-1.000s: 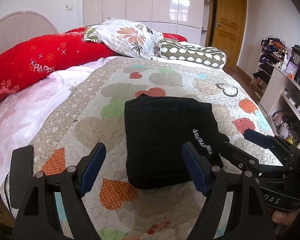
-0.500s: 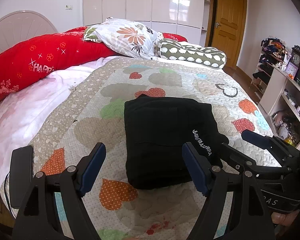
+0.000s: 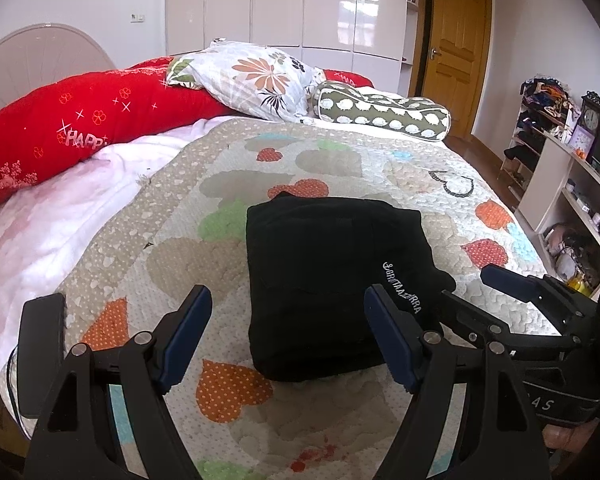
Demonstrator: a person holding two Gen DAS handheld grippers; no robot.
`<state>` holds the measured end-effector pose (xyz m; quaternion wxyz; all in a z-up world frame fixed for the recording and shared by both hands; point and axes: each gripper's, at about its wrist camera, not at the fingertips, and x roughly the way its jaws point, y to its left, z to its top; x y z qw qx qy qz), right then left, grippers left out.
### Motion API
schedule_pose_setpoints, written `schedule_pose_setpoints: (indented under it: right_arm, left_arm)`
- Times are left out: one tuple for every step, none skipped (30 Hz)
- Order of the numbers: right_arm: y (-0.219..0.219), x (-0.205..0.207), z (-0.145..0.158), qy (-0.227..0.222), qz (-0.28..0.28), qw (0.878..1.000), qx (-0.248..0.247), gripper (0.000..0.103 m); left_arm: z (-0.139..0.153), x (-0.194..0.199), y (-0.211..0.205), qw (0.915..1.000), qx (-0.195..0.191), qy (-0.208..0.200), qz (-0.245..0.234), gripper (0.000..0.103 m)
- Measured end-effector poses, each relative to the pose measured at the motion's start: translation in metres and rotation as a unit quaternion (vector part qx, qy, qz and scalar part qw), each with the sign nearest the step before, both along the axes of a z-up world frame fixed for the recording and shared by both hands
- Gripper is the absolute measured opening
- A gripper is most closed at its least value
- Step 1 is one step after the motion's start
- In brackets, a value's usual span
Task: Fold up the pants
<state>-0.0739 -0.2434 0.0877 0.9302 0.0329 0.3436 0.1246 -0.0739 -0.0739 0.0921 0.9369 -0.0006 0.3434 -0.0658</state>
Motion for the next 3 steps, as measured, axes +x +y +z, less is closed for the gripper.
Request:
schedule_pose_setpoints:
  right_arm:
    - [-0.001, -0.0006, 0.0002, -0.001, -0.001, 1.0, 0.001, 0.08]
    - [-0.0016, -0.001, 0.0003, -0.001, -0.001, 1.0, 0.001, 0.08]
    - [-0.0021, -0.0008, 0.0004, -0.001, -0.002, 1.0, 0.001, 0.08]
  left_arm:
    - [0.0006, -0.0008, -0.0002, 1.0, -0.001, -0.003, -0.001, 0.079]
    - [0.0009, -0.0013, -0.0007, 1.0, 0.0, -0.005, -0.002, 0.079]
    - [0.001, -0.0016, -0.0014, 1.0, 0.001, -0.006, -0.002, 0.079]
